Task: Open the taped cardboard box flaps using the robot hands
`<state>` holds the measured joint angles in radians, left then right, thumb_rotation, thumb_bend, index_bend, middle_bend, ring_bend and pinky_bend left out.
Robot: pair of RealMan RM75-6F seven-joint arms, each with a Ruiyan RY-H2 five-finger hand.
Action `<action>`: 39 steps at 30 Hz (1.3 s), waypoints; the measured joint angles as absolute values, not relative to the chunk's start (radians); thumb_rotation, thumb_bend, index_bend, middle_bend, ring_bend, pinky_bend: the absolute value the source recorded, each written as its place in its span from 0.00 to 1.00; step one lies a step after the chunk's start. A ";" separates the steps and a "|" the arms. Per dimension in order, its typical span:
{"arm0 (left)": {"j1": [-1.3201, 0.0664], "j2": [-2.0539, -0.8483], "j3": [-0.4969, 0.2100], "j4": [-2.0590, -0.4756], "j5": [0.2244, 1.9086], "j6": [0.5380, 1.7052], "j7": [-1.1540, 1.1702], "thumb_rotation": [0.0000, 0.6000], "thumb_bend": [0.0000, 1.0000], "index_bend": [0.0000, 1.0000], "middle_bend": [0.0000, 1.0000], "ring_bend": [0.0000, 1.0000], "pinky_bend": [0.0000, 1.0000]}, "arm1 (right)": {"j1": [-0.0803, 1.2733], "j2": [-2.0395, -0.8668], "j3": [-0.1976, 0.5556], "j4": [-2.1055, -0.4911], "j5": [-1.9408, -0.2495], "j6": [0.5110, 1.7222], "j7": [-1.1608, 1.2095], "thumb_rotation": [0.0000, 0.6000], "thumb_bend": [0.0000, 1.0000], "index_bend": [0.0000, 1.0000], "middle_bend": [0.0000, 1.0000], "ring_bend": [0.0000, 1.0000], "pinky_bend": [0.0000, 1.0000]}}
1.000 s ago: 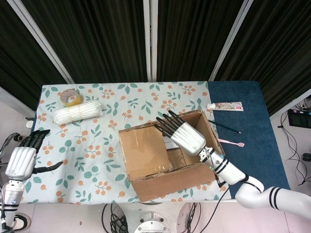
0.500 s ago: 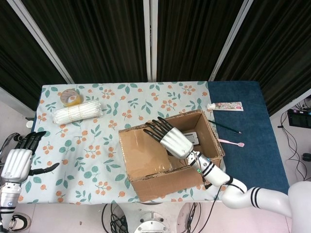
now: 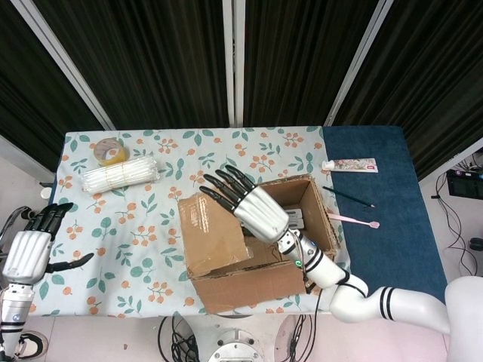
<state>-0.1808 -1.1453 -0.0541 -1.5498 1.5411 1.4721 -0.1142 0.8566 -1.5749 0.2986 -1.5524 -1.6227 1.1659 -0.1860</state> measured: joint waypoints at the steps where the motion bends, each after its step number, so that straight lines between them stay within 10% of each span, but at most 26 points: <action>1: -0.181 -1.145 -0.055 -1.549 1.540 1.472 -0.115 0.43 0.02 0.09 0.13 0.09 0.21 | 0.866 -1.577 0.316 -1.565 -1.616 1.168 -0.199 1.00 0.14 0.00 0.00 0.00 0.00; 21: -0.154 -1.122 -0.067 -1.587 1.488 1.482 -0.071 0.47 0.02 0.09 0.12 0.09 0.21 | 1.067 -1.829 0.427 -1.527 -1.443 1.116 -0.475 1.00 0.16 0.00 0.00 0.00 0.00; 30: -0.161 -1.131 -0.065 -1.579 1.512 1.475 -0.105 0.47 0.02 0.09 0.12 0.09 0.21 | 0.949 -1.580 0.413 -1.684 -1.451 1.171 -0.508 1.00 0.18 0.00 0.00 0.00 0.00; 39: -0.157 -1.165 -0.057 -1.556 1.557 1.514 -0.058 0.47 0.02 0.09 0.12 0.09 0.21 | 0.586 -1.068 0.276 -1.920 -1.483 1.315 -0.514 1.00 0.18 0.00 0.00 0.00 0.00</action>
